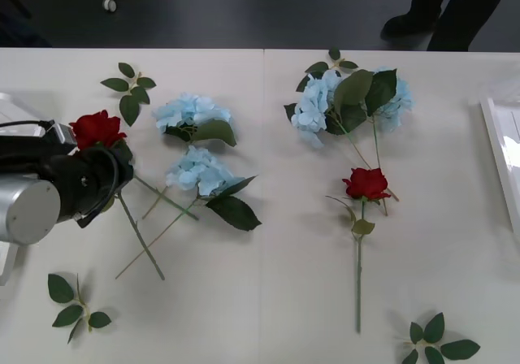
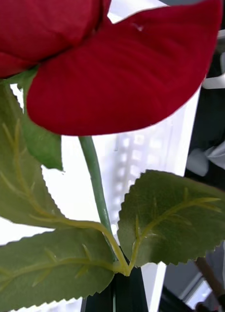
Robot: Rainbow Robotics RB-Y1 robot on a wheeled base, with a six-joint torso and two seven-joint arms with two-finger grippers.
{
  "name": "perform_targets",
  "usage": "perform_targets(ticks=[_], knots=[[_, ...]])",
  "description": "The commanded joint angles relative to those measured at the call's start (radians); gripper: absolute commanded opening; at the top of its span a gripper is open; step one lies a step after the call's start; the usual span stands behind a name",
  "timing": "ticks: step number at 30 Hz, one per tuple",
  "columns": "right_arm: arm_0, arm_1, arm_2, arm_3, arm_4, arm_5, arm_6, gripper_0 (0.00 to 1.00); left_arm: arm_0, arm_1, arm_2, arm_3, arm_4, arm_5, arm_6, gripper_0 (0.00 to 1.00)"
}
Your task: Put the red flowers into the right box and the blue flowers into the left box
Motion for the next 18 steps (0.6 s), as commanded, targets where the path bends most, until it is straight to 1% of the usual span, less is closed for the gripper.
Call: perform_targets(ticks=[1, 5, 9, 13, 14, 15, 16, 17, 18], knots=[[-0.015, 0.067, -0.007, 0.062, 0.094, -0.047, -0.030, 0.00, 0.046, 0.017, 0.091, -0.119, 0.114, 0.003, -0.167, 0.00], [-0.015, 0.115, -0.007, 0.120, 0.123, -0.101, -0.042, 0.00, 0.069, 0.017, 0.129, -0.193, 0.209, 0.003, -0.267, 0.00], [-0.015, 0.156, -0.001, 0.172, 0.153, -0.144, -0.059, 0.00, 0.083, 0.017, 0.169, -0.263, 0.344, 0.003, -0.368, 0.00], [-0.015, 0.173, -0.001, 0.188, 0.163, -0.158, -0.073, 0.00, 0.086, -0.005, 0.258, -0.294, 0.569, 0.003, -0.494, 0.00], [-0.015, 0.173, -0.001, 0.188, 0.159, -0.158, -0.074, 0.04, 0.086, -0.016, 0.282, -0.296, 0.624, 0.003, -0.532, 0.00], [-0.015, 0.173, -0.001, 0.188, 0.145, -0.158, -0.077, 0.04, 0.086, -0.037, 0.319, -0.296, 0.706, 0.003, -0.597, 0.00], [-0.016, 0.173, -0.001, 0.188, 0.137, -0.159, -0.079, 0.30, 0.088, -0.051, 0.341, -0.293, 0.753, 0.003, -0.638, 0.00], [-0.016, 0.173, -0.003, 0.188, 0.133, -0.159, -0.080, 0.46, 0.088, -0.074, 0.367, -0.285, 0.816, 0.003, -0.696, 0.00], [-0.016, 0.173, -0.001, 0.188, 0.131, -0.161, -0.082, 0.55, 0.088, -0.088, 0.379, -0.277, 0.855, 0.003, -0.738, 0.00]])
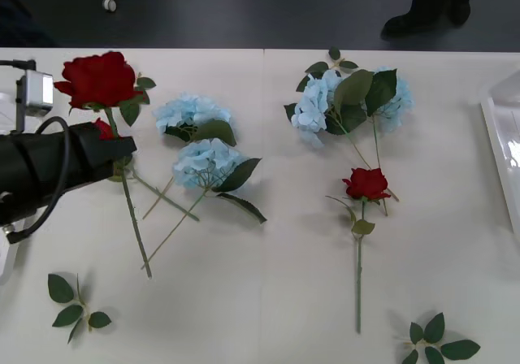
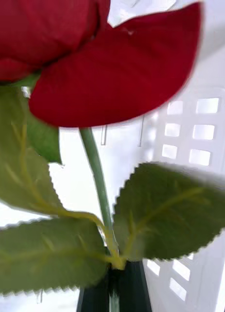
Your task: Put the red flowers into the right box and the blue flowers into the left box
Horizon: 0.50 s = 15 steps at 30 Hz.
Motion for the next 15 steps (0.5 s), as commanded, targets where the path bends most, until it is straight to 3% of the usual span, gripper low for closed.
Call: perform_targets(ticks=[1, 4, 12, 15], knots=[[-0.015, -0.017, -0.013, -0.002, -0.018, -0.013, -0.061, 0.62, 0.010, -0.082, 0.089, 0.000, 0.178, 0.002, -0.250, 0.00], [-0.015, -0.018, -0.013, -0.002, -0.024, -0.015, -0.061, 0.69, 0.009, -0.090, 0.083, 0.041, 0.279, 0.002, -0.435, 0.00], [-0.015, -0.018, -0.007, -0.033, -0.049, -0.007, -0.044, 0.70, -0.011, -0.090, 0.046, 0.158, 0.515, 0.021, -0.894, 0.00], [-0.016, -0.054, -0.010, -0.120, -0.119, 0.039, -0.038, 0.70, -0.051, -0.090, 0.048, 0.210, 0.586, 0.085, -0.991, 0.00]])
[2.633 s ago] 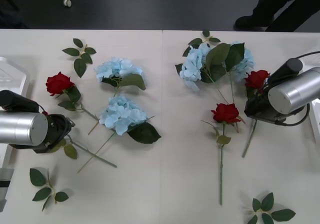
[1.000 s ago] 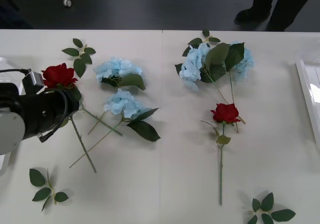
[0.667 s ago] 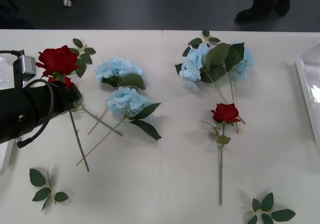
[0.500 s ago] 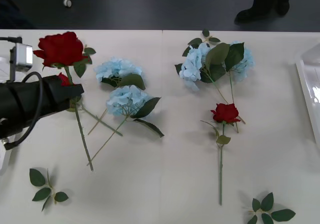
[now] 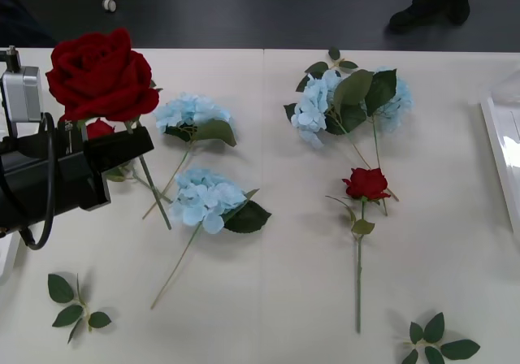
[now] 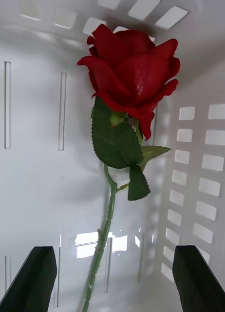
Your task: Put the red flowers into the right box and the blue flowers into the left box
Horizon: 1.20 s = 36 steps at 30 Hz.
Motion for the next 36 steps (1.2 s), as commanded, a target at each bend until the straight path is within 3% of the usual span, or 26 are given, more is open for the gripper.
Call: perform_targets(ticks=[1, 11, 16, 22, 24, 25, 31, 36], knots=[[-0.016, -0.063, -0.010, -0.126, -0.081, 0.055, -0.037, 0.70, -0.057, 0.014, 0.013, 0.049, 0.081, 0.084, -0.135, 0.00], [-0.015, -0.274, -0.020, -0.517, -0.424, 0.121, -0.006, 0.70, -0.192, -0.023, 0.022, 0.232, 0.263, 0.253, -0.360, 0.00], [-0.007, -0.340, -0.022, -0.632, -0.620, 0.056, 0.106, 0.70, -0.229, -0.083, 0.015, 0.250, 0.252, 0.262, -0.392, 0.00], [0.073, -0.429, -0.025, -0.761, -0.911, -0.105, 0.319, 0.70, -0.284, -0.149, -0.033, 0.252, 0.167, 0.262, -0.392, 0.00], [0.085, -0.431, -0.027, -0.775, -0.967, -0.119, 0.362, 0.70, -0.294, -0.161, -0.039, 0.252, 0.150, 0.262, -0.392, 0.00], [0.116, -0.442, -0.031, -0.785, -1.131, -0.133, 0.474, 0.70, -0.311, -0.186, -0.056, 0.252, 0.111, 0.262, -0.392, 0.00], [0.209, -0.446, -0.031, -0.784, -1.546, -0.082, 0.967, 0.70, -0.352, -0.253, -0.105, 0.252, 0.007, 0.262, -0.385, 0.00], [0.275, -0.379, -0.031, -0.790, -1.611, 0.016, 0.995, 0.70, -0.357, -0.278, -0.125, 0.252, -0.039, 0.262, -0.385, 0.00]])
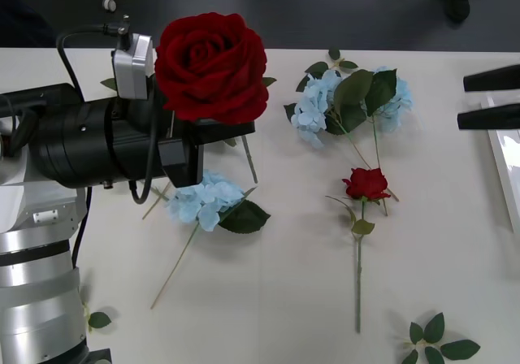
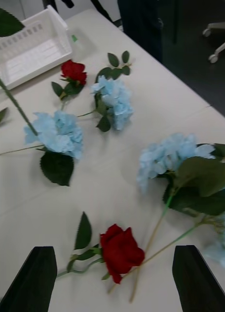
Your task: Put the red flowers into the right box and the blue flowers into the left box
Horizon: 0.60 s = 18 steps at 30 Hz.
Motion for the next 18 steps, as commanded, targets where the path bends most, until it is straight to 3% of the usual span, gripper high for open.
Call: perform_targets(ticks=[1, 8, 18], knots=[[0.036, 0.049, -0.009, -0.015, -0.001, 0.040, -0.111, 0.70, -0.015, -0.013, -0.011, -0.017, -0.015, 0.004, -0.035, 0.00], [0.132, 0.178, 0.015, -0.138, 0.118, -0.046, -0.111, 0.70, -0.016, -0.013, -0.017, -0.010, -0.015, 0.004, -0.035, 0.00], [0.079, 0.396, 0.273, -0.240, 0.136, -0.337, -0.111, 0.70, -0.016, -0.013, -0.017, -0.010, -0.015, 0.004, -0.035, 0.00]])
